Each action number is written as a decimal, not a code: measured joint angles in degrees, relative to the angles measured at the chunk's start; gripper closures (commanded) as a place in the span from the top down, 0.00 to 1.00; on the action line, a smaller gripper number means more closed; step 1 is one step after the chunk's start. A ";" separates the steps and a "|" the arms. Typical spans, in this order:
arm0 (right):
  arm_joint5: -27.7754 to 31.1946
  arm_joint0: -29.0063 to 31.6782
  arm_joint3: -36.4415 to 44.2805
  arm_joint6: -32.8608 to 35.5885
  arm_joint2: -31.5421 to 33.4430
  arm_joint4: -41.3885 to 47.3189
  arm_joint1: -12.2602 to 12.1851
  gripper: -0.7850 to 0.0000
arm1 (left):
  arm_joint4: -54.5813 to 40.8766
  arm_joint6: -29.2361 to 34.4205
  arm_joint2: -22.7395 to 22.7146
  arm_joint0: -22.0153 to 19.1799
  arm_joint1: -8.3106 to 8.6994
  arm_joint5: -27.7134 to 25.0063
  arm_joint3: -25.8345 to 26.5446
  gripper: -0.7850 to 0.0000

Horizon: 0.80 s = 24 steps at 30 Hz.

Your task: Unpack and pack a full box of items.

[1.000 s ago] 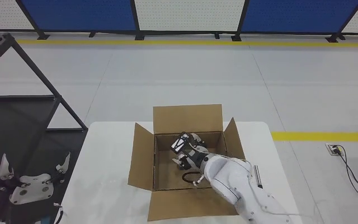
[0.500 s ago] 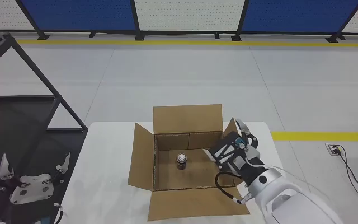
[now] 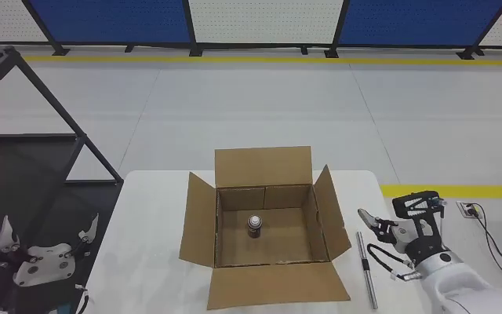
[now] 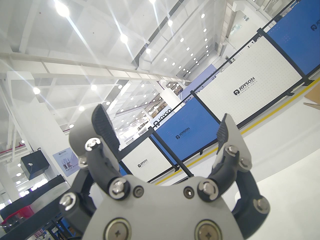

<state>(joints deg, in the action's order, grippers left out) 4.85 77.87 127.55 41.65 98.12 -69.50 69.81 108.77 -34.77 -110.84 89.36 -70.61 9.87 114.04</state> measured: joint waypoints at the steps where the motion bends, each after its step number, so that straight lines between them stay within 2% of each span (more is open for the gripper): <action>1: -0.16 1.53 -0.57 -1.23 1.10 1.17 0.03 1.00 | 0.00 0.00 0.00 0.00 0.00 0.00 0.00 1.00; 4: 0.00 3.30 -1.35 -2.22 2.16 3.35 0.05 1.00 | 0.00 0.00 0.00 0.00 0.00 0.00 0.00 1.00; 16: 0.23 3.31 -1.19 -2.26 1.89 2.96 0.03 1.00 | 0.00 0.00 0.00 0.00 0.00 0.00 0.00 1.00; 19: 1.26 4.02 -1.16 -3.59 0.72 -2.41 -0.12 1.00 | 0.00 0.00 0.00 0.00 0.00 0.00 0.00 1.00; 24: -5.67 4.31 -5.63 -4.73 0.02 -11.19 -0.04 1.00 | 0.00 0.00 0.00 0.00 0.00 0.00 0.00 1.00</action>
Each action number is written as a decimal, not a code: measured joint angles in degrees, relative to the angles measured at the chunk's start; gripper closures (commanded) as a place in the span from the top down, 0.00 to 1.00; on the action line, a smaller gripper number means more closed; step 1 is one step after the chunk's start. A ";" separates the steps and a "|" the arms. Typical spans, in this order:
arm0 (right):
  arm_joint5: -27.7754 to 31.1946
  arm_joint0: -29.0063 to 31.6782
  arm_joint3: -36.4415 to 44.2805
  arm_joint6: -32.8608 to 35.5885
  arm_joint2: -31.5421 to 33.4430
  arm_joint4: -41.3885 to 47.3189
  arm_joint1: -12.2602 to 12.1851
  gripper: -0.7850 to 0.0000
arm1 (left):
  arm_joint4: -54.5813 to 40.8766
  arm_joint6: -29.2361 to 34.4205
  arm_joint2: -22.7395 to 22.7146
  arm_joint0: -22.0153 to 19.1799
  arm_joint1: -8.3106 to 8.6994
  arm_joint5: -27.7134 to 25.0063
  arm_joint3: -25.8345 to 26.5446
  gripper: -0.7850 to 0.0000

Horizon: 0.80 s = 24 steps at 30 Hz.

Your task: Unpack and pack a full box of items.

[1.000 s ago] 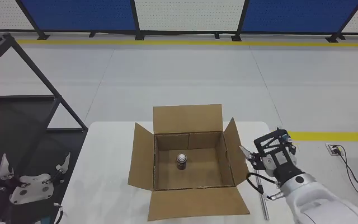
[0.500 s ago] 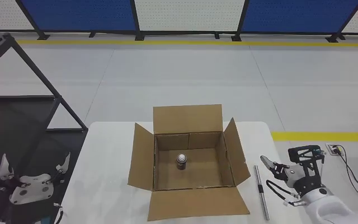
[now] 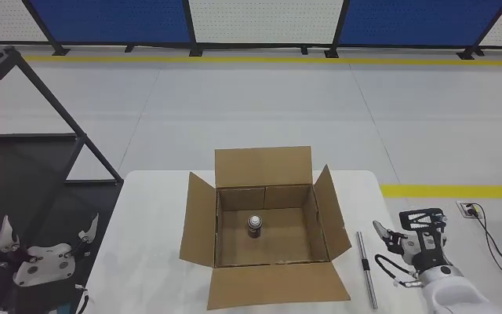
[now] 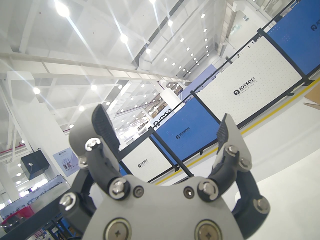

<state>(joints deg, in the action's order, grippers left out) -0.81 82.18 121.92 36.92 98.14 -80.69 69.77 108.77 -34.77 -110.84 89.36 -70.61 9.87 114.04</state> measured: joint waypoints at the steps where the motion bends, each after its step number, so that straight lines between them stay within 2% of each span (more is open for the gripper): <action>1: -0.48 0.01 -1.51 -0.05 -0.09 -1.23 -0.01 1.00 | 0.00 0.00 0.00 0.00 0.00 0.00 0.00 1.00; 5: -0.43 -0.41 -6.78 0.96 -1.24 -4.50 -0.05 1.00 | 0.00 0.00 0.00 0.00 0.00 0.00 0.00 1.00; 7: 0.63 -1.04 -9.41 2.27 -2.14 -5.01 -0.07 0.84 | 0.00 0.00 0.00 0.00 0.00 0.00 0.00 1.00; 9: 2.11 -1.33 -10.98 3.27 -2.55 -5.09 -0.13 0.82 | 0.00 0.00 0.00 0.00 0.00 0.00 0.00 1.00; 11: 4.59 -1.11 -11.85 4.38 -2.72 -5.15 -0.26 0.76 | 0.00 0.00 0.00 0.00 0.00 0.00 0.00 1.00; 12: 5.44 -0.92 -11.97 4.77 -2.50 -5.06 -0.33 0.80 | 0.00 0.00 0.00 0.00 0.00 0.00 0.00 1.00; 13: 6.62 -0.53 -11.96 5.53 -2.21 -4.62 -0.40 0.98 | 0.00 0.00 0.00 0.00 0.00 0.00 0.00 1.00; 14: 7.68 -0.29 -11.76 6.31 -1.90 -4.10 -0.47 1.00 | 0.00 0.00 0.00 0.00 0.00 0.00 0.00 1.00; 19: 13.70 -0.69 -10.06 14.52 -0.10 -1.19 -0.97 1.00 | 0.00 0.00 0.00 0.00 0.00 0.00 0.00 1.00; 24: 13.40 -0.85 -9.94 15.01 -0.03 -1.44 -0.99 1.00 | 0.00 0.00 0.00 0.00 0.00 0.00 0.00 1.00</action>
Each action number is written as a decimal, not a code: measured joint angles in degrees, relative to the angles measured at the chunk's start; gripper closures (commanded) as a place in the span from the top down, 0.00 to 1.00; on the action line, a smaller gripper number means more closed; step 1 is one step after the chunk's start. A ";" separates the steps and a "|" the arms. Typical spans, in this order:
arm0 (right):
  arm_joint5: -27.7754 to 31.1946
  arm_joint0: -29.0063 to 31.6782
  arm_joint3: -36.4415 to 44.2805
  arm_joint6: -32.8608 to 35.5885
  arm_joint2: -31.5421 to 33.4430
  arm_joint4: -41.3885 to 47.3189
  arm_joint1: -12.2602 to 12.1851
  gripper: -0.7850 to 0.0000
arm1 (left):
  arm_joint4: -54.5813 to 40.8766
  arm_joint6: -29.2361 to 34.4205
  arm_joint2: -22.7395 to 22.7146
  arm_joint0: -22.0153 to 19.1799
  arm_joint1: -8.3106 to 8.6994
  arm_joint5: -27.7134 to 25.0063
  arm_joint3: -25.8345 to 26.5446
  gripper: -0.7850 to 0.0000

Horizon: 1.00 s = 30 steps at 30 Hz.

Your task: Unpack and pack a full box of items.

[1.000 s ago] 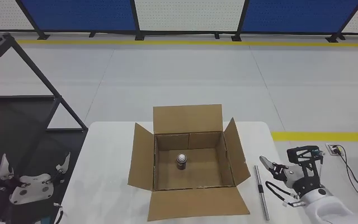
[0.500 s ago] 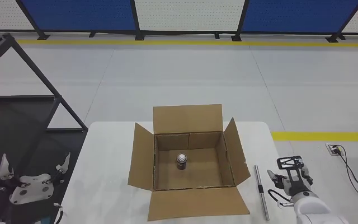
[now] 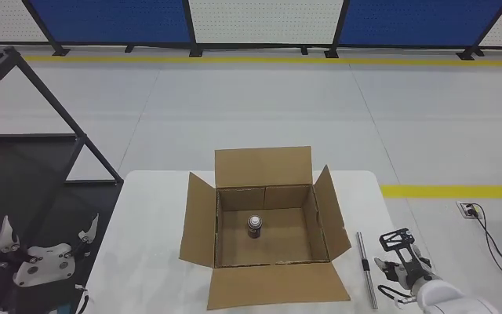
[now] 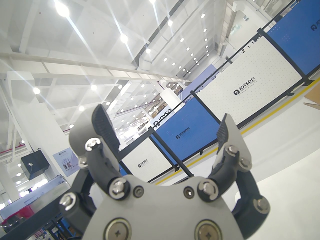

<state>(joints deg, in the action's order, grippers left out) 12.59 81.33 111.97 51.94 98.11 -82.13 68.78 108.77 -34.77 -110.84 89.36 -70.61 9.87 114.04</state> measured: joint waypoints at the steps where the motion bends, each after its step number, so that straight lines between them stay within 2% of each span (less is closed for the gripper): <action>1: 0.00 0.00 0.00 -0.01 0.00 0.00 0.00 1.00 | 0.00 0.00 0.00 0.00 0.00 0.00 0.00 1.00; 7: -0.17 0.04 -0.02 -0.10 -0.12 -0.18 0.00 1.00 | 0.00 0.00 0.00 0.00 0.00 0.00 0.00 1.00; 10: -1.05 -0.28 -0.19 0.77 -2.25 -2.22 0.09 1.00 | 0.00 0.00 0.00 0.00 0.00 0.00 0.00 1.00; 17: -6.04 -8.26 -4.29 15.27 -7.63 -2.57 0.55 0.99 | 0.00 0.00 0.00 0.00 0.00 0.00 0.00 1.00; 22: -5.74 -12.45 -7.74 20.74 -9.78 -1.50 0.71 0.64 | 0.00 0.00 0.00 0.00 0.00 0.00 0.00 1.00; 23: -5.74 -12.92 -8.29 21.44 -10.00 -1.13 0.73 0.63 | 0.00 0.00 0.00 0.00 0.00 0.00 0.00 1.00; 24: -5.91 -13.42 -8.91 22.16 -10.14 -0.69 0.77 0.71 | 0.00 0.00 0.00 0.00 0.00 0.00 0.00 1.00; 26: -6.76 -14.76 -10.69 23.61 -10.23 0.70 0.86 0.57 | 0.00 0.00 0.00 0.00 0.00 0.00 0.00 1.00; 30: -6.74 -17.05 -14.31 25.26 -10.04 3.92 0.90 0.57 | 0.00 0.00 0.00 0.00 0.00 0.00 0.00 1.00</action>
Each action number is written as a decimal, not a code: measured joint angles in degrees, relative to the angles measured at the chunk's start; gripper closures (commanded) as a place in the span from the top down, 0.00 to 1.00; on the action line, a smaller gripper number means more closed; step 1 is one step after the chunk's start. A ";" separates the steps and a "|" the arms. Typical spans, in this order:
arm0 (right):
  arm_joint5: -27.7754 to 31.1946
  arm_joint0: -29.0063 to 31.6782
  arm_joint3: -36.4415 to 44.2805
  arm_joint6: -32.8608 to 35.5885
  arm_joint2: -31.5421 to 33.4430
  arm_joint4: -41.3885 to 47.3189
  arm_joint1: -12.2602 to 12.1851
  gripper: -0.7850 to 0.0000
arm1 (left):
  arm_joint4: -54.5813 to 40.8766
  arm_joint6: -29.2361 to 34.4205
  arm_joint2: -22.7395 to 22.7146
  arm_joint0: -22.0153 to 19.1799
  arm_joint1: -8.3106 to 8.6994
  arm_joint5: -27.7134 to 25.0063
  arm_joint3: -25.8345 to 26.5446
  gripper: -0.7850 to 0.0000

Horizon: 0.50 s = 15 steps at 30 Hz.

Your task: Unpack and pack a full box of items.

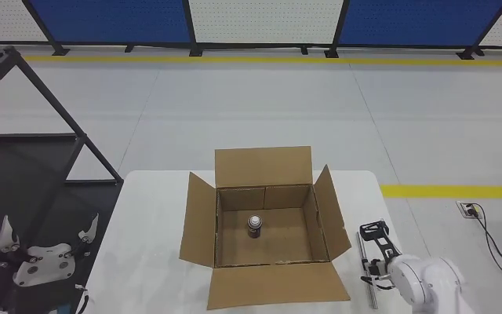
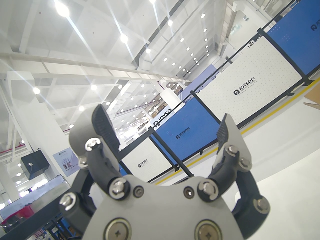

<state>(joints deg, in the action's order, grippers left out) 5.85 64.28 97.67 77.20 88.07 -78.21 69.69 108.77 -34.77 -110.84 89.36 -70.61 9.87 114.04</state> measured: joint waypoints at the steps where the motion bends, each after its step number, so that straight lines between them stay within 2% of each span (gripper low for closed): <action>1: 0.35 -0.46 -0.79 0.20 0.00 0.75 -0.02 0.55 | 0.00 0.00 0.00 0.00 0.00 0.00 0.00 1.00; 3: 0.48 -0.88 -1.69 0.33 0.03 1.49 -0.05 0.57 | 0.00 0.00 0.00 0.00 0.00 0.00 0.00 1.00; 5: 0.48 -1.30 -2.57 0.43 -0.16 2.19 -0.06 0.55 | 0.00 0.00 0.00 0.00 0.00 0.00 0.00 1.00; 10: 0.42 -2.29 -4.21 0.16 -1.05 3.22 -0.08 0.56 | 0.00 0.00 0.00 0.00 0.00 0.00 0.00 1.00; 15: -0.30 -3.75 -6.62 -0.14 -1.67 4.45 -0.05 0.49 | 0.00 0.00 0.00 0.00 0.00 0.00 0.00 1.00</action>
<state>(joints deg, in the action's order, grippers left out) 5.55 60.53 91.05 77.06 86.39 -73.76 69.64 108.77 -34.77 -110.84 89.36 -70.61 9.87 114.04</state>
